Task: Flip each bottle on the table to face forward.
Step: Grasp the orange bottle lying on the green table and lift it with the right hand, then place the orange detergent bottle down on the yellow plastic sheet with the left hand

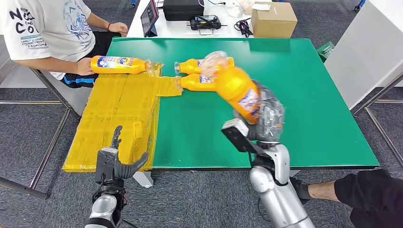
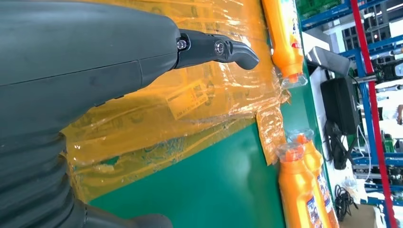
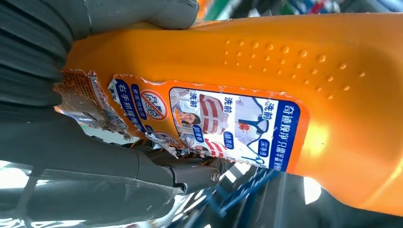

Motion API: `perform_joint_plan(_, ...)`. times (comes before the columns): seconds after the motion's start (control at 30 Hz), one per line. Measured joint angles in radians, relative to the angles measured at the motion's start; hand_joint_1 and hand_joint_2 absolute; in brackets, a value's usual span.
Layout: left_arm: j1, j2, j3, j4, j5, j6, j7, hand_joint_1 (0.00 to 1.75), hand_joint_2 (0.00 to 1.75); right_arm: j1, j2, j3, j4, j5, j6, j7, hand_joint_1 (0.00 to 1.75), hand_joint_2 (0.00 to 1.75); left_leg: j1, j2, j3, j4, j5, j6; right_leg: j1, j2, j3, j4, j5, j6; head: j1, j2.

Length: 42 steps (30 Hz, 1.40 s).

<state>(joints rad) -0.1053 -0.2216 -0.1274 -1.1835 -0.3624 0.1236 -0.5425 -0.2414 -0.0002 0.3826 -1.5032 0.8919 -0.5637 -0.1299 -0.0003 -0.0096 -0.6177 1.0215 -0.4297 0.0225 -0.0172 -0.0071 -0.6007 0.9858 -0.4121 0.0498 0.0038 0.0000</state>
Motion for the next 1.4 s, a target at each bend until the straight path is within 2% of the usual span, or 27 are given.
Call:
perform_joint_plan(0.07, 0.000, -0.001, 0.000, -0.002, 0.014, -0.014, 0.003, 0.00, 1.75, 0.012, 0.005, -0.015, -0.017, -0.012, -0.008, -0.015, 1.75, 1.75, 0.000, 0.000, 0.000, 0.000, 0.000, 0.000, 0.000, 0.000, 0.000, 0.000, 0.000, 0.000, 0.000, 0.000)
perform_joint_plan(0.2, 0.004, -0.006, -0.027, -0.019, 0.249, -0.263, 0.057, 0.00, 1.75, 0.092, 0.047, -0.113, -0.045, -0.156, 0.014, -0.169, 1.75, 1.75, 0.000, 0.001, 0.000, 0.000, 0.000, 0.000, 0.000, 0.000, 0.000, 0.000, 0.000, 0.000, 0.000, 0.000)
perform_joint_plan(0.23, 0.005, -0.005, -0.033, -0.021, 0.275, -0.294, 0.062, 0.00, 1.75, 0.101, 0.052, -0.122, -0.042, -0.174, 0.026, -0.187, 1.75, 1.75, 0.000, 0.001, 0.000, 0.000, 0.000, 0.000, 0.000, 0.000, 0.000, 0.000, 0.000, 0.000, 0.000, 0.000)
perform_joint_plan(0.43, 0.001, 0.013, -0.089, -0.022, 0.478, -0.530, 0.086, 0.00, 1.75, 0.126, 0.089, -0.121, 0.042, -0.225, 0.141, -0.301, 1.75, 1.75, 0.000, 0.001, 0.000, 0.000, 0.000, 0.000, 0.000, 0.000, 0.000, 0.000, 0.000, 0.000, 0.000, 0.000)
perform_joint_plan(0.53, -0.005, 0.027, -0.130, -0.026, 0.560, -0.607, 0.100, 0.00, 1.75, 0.136, 0.121, -0.088, 0.129, -0.234, 0.179, -0.351, 1.75, 1.75, 0.001, 0.001, 0.000, 0.000, 0.000, 0.000, 0.001, 0.000, 0.000, 0.000, 0.000, 0.000, 0.000, 0.000)
perform_joint_plan(0.83, -0.014, 0.061, -0.221, -0.038, 0.612, -0.628, 0.112, 0.00, 1.75, 0.146, 0.196, 0.028, 0.321, -0.246, 0.227, -0.388, 1.75, 1.75, 0.001, 0.001, 0.000, -0.001, 0.000, 0.000, 0.001, 0.000, 0.000, 0.000, 0.000, 0.000, 0.000, 0.000)
perform_joint_plan(1.4, -0.041, 0.086, -0.282, -0.038, 0.570, -0.628, 0.099, 0.00, 1.75, 0.088, 0.230, 0.145, 0.445, -0.244, 0.299, -0.387, 1.75, 1.75, 0.001, 0.001, 0.000, 0.000, 0.000, 0.000, 0.001, 0.000, 0.000, 0.000, 0.000, 0.000, 0.000, 0.000)
